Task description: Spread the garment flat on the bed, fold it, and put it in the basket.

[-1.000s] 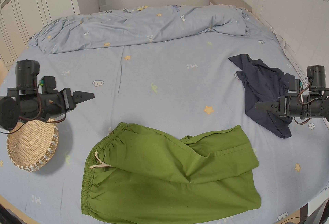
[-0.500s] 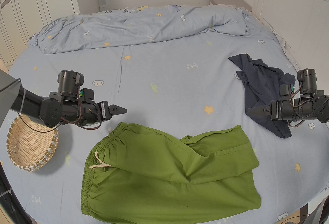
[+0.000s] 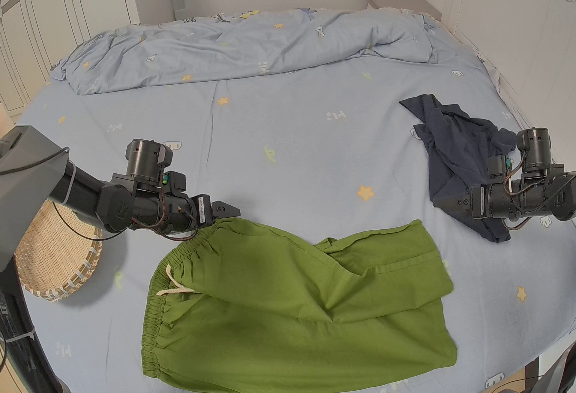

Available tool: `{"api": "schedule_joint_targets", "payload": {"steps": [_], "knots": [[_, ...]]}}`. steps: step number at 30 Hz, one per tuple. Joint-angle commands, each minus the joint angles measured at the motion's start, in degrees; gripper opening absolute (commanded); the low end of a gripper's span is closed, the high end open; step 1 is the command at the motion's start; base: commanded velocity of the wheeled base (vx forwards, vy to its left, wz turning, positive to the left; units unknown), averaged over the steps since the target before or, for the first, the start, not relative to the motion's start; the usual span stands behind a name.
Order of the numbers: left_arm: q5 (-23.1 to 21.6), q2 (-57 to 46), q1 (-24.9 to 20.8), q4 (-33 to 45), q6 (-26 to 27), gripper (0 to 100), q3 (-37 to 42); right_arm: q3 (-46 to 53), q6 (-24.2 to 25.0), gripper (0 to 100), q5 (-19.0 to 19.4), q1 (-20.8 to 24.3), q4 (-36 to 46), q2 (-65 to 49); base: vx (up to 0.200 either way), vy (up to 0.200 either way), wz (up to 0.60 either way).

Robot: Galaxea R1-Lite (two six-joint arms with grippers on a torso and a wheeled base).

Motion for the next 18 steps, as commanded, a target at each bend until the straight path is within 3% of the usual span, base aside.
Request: {"api": "schedule_joint_targets", "payload": {"steps": [1, 2, 18], "knots": [[-0.04, 0.78, -0.26, 0.07, -0.18, 100, -0.15, 0.37, 0.02, 100, 0.03, -0.08, -0.14, -0.11, 0.000, 0.000, 0.00], [-0.04, 0.87, -0.35, 0.07, -0.27, 0, -0.15, 0.37, 0.02, 100, 0.03, -0.08, -0.14, -0.11, 0.000, 0.000, 0.00], [0.32, -1.86, 1.50, 0.07, -0.36, 0, 1.09, 0.46, 0.02, 100, 0.03, -0.17, -0.14, 0.06, 0.000, 0.000, 0.00]]}}
